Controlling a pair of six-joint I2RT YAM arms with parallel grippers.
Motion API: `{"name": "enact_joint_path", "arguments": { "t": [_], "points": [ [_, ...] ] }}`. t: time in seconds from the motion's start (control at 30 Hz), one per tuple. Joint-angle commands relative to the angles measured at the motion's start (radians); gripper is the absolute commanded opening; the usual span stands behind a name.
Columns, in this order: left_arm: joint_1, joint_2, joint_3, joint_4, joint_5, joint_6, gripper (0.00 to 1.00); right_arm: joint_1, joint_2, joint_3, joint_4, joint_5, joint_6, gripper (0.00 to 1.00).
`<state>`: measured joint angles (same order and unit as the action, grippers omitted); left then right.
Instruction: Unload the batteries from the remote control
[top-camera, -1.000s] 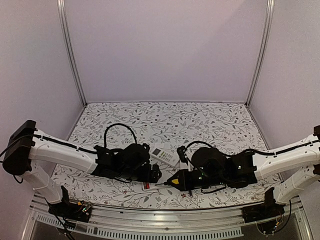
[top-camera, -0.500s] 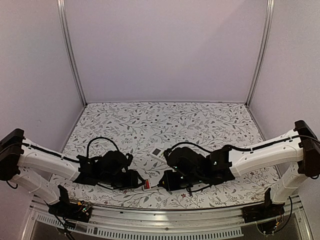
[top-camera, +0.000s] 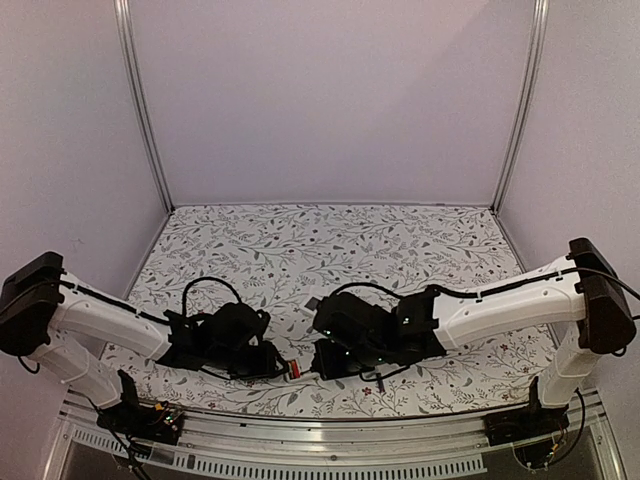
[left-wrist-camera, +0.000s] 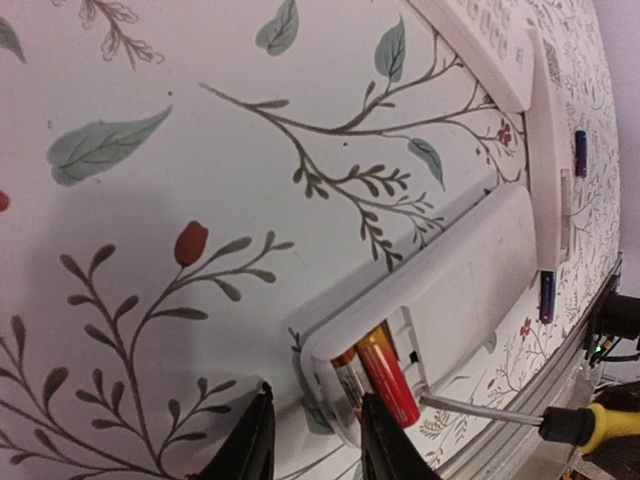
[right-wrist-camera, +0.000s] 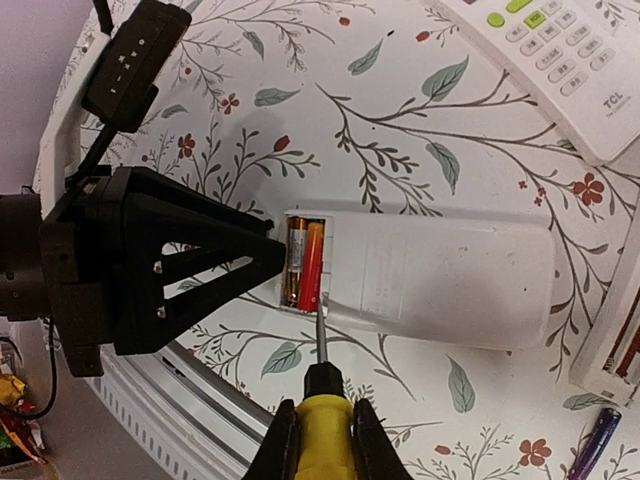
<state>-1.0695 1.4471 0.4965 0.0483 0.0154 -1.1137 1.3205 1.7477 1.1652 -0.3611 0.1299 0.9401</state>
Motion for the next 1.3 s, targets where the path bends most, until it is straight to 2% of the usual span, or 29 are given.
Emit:
{"name": "enact_joint_path", "arguments": {
  "t": [0.0,0.3,0.67,0.97,1.17,1.27],
  "points": [
    [0.014,0.020,0.029,-0.030,-0.007,0.018,0.28,-0.015,0.034,0.038,-0.035,0.028,-0.018,0.00],
    [0.013,0.056,0.025,-0.015,0.011,0.014,0.21,-0.037,0.069,0.058,-0.046,-0.004,-0.036,0.00],
    [0.013,0.083,0.012,0.025,0.038,0.008,0.13,-0.055,0.105,0.049,-0.010,-0.116,-0.017,0.00],
    [0.014,0.103,-0.002,0.048,0.054,-0.001,0.09,-0.107,0.070,-0.105,0.187,-0.247,0.078,0.00],
    [0.014,0.092,-0.004,0.050,0.051,-0.005,0.08,-0.137,-0.029,-0.297,0.479,-0.283,0.128,0.00],
    [0.013,0.083,-0.006,0.052,0.044,-0.007,0.09,-0.142,-0.052,-0.344,0.568,-0.270,0.139,0.00]
  ]
}}
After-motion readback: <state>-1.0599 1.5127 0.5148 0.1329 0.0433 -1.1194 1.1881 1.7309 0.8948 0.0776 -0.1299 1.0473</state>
